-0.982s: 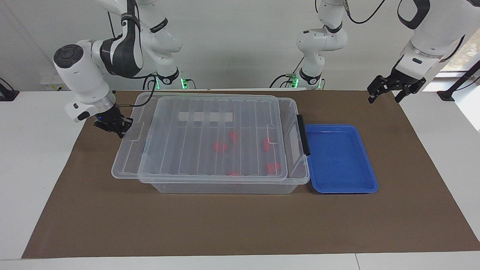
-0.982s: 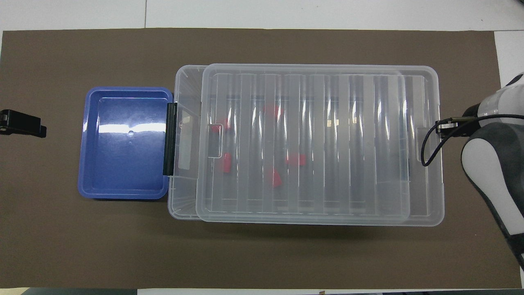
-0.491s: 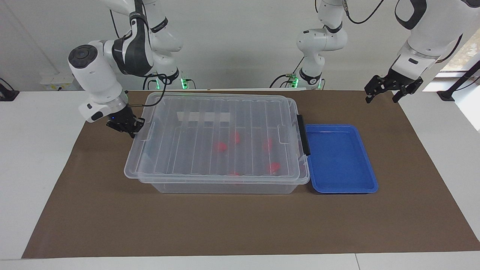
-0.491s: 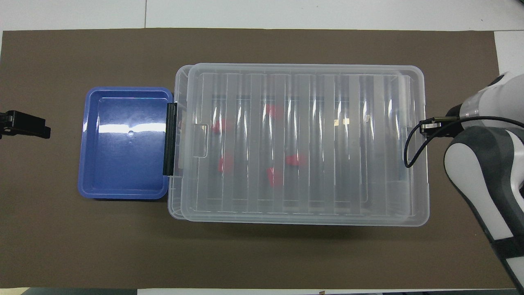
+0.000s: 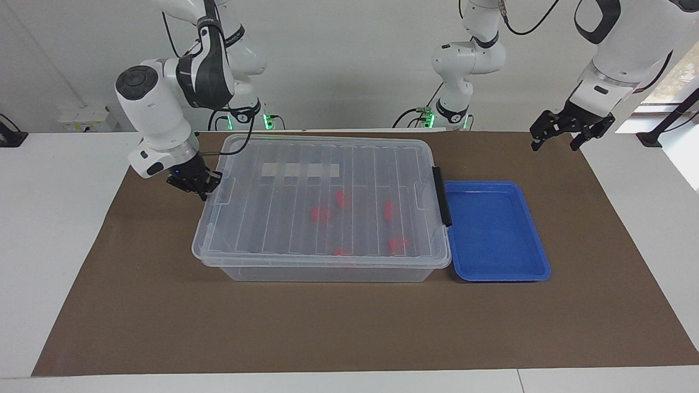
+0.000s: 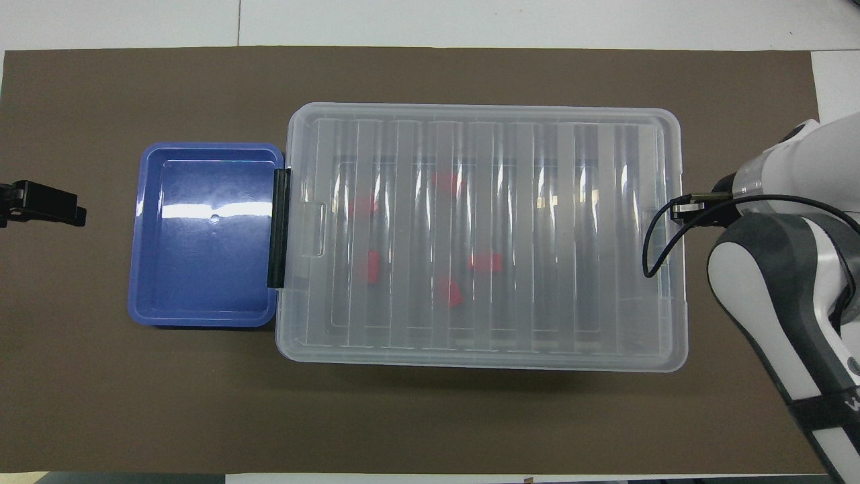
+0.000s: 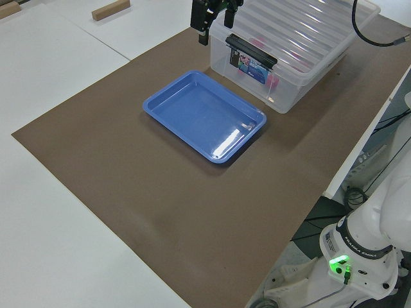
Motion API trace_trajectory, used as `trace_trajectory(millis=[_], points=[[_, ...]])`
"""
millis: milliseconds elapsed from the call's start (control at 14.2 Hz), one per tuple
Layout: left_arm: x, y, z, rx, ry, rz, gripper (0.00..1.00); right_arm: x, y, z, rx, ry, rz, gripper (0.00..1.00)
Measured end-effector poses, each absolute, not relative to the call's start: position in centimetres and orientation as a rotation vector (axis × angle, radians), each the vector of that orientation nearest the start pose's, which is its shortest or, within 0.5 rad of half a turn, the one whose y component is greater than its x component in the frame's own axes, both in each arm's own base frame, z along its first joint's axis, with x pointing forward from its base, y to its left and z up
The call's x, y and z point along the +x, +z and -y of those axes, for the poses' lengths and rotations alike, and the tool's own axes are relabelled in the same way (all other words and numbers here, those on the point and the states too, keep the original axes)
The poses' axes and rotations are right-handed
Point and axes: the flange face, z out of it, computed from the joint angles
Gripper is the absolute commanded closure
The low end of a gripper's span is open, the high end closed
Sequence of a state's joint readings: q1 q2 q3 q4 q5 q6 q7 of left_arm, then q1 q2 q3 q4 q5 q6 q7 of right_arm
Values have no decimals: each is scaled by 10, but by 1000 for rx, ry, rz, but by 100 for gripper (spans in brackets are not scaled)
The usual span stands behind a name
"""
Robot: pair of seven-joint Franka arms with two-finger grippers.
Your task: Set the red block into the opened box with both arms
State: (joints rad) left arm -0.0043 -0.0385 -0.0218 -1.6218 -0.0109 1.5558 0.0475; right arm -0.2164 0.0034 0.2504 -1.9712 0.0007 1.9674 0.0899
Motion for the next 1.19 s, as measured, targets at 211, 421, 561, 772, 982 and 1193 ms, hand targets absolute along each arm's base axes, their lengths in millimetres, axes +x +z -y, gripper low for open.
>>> trace_trajectory(millis=[211,421,561,772,982,1193], points=[[540,620,16,-3150,40,-117,0,557,471,-19,-3139,13,-89,0],[540,621,16,-3150,38,-117,0,559,508,-14,-3141,12,-103,0],[540,621,14,-3150,38,-112,0,552,559,-10,-3149,27,-117,0],[540,621,13,-3151,38,-109,0,536,623,-1,-3171,50,-145,0],[540,621,13,-3151,38,-109,0,529,630,14,-3174,115,-162,0],[540,621,13,-3151,38,-109,0,529,627,26,-3170,132,-170,0]])
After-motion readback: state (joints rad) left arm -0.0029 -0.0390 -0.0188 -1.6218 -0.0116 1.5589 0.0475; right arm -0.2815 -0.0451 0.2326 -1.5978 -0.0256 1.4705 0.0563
